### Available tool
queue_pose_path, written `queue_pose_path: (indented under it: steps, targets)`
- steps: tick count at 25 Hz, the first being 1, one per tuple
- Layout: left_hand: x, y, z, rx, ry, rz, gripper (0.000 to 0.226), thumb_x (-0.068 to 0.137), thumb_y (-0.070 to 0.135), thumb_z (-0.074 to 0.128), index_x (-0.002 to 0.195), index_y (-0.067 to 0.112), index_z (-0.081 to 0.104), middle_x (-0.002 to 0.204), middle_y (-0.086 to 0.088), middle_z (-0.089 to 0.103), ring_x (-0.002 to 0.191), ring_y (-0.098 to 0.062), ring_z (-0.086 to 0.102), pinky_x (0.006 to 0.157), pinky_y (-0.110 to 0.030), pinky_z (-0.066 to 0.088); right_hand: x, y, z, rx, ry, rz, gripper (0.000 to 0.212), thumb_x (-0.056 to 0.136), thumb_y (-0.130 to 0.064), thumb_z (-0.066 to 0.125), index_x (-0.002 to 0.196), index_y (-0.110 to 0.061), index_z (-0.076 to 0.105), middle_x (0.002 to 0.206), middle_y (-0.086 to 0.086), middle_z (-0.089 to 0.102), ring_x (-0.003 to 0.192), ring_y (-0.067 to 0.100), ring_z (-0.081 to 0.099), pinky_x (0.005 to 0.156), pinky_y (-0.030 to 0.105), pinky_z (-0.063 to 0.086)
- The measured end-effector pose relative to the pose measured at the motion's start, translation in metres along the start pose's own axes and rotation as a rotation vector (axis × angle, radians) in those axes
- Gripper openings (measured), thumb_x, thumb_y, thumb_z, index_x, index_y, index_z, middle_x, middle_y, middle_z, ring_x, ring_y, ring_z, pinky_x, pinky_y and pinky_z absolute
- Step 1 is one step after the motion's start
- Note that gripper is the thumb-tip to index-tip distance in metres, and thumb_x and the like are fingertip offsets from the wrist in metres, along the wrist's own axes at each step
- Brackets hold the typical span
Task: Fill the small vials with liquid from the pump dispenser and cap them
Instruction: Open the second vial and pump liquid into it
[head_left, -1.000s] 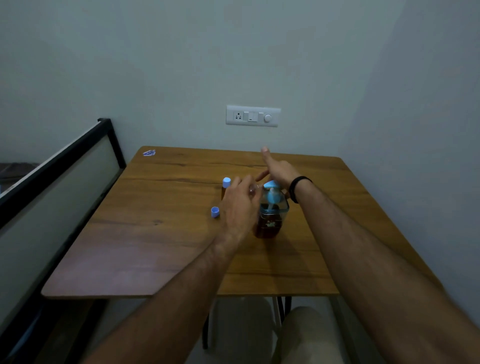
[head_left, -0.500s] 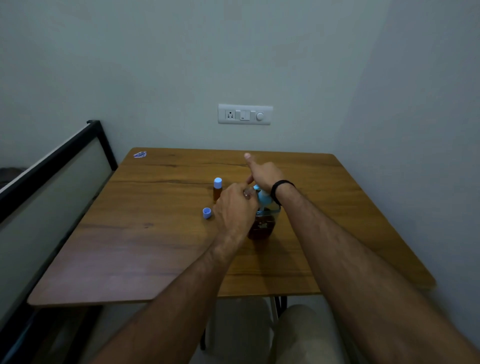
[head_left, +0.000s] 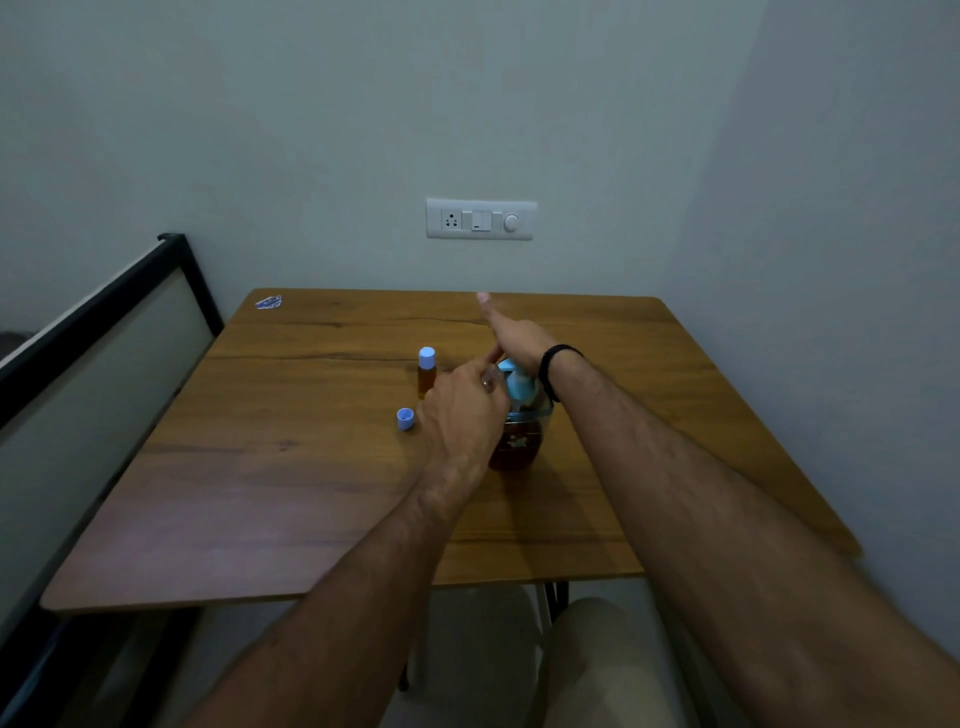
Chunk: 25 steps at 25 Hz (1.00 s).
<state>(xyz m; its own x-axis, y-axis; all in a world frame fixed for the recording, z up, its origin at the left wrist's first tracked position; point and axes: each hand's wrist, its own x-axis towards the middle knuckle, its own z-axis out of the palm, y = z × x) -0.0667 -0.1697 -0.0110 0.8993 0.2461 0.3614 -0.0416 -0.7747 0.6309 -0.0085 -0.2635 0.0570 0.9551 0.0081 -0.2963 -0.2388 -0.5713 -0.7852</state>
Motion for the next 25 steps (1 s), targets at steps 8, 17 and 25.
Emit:
queue_pose_path:
  steps: [8,17,25]
  targets:
    - [0.002,-0.001,0.001,-0.046,-0.048,0.019,0.019,0.101,0.028,0.052,0.097,0.020,0.068,0.076,0.007,0.064,0.065,-0.007,0.059,0.057,-0.025,0.049,0.007,0.000,0.007,-0.148,0.118,-0.032,0.072,0.099,-0.069,0.037,0.098,-0.007,0.074,0.087,0.003,0.065,0.090,0.024,0.060,0.074,0.035,0.042]
    - [0.004,-0.003,0.002,-0.038,-0.058,0.048,0.019,0.101,0.027,0.052,0.102,0.020,0.069,0.074,0.008,0.063,0.065,-0.009,0.060,0.061,-0.033,0.056,0.005,0.007,0.007,-0.096,0.107,-0.026,0.064,0.098,-0.065,0.046,0.103,-0.008,0.074,0.102,0.006,0.071,0.095,0.025,0.063,0.078,0.036,0.046]
    - [0.007,-0.003,0.000,0.032,-0.064,0.079,0.022,0.101,0.032,0.052,0.108,0.024,0.072,0.072,0.010,0.062,0.062,-0.008,0.057,0.057,-0.028,0.050,-0.009,-0.004,-0.004,-0.053,-0.066,0.017,0.081,0.091,-0.078,0.043,0.136,-0.014,0.060,0.119,0.001,0.059,0.106,0.023,0.052,0.090,0.041,0.041]
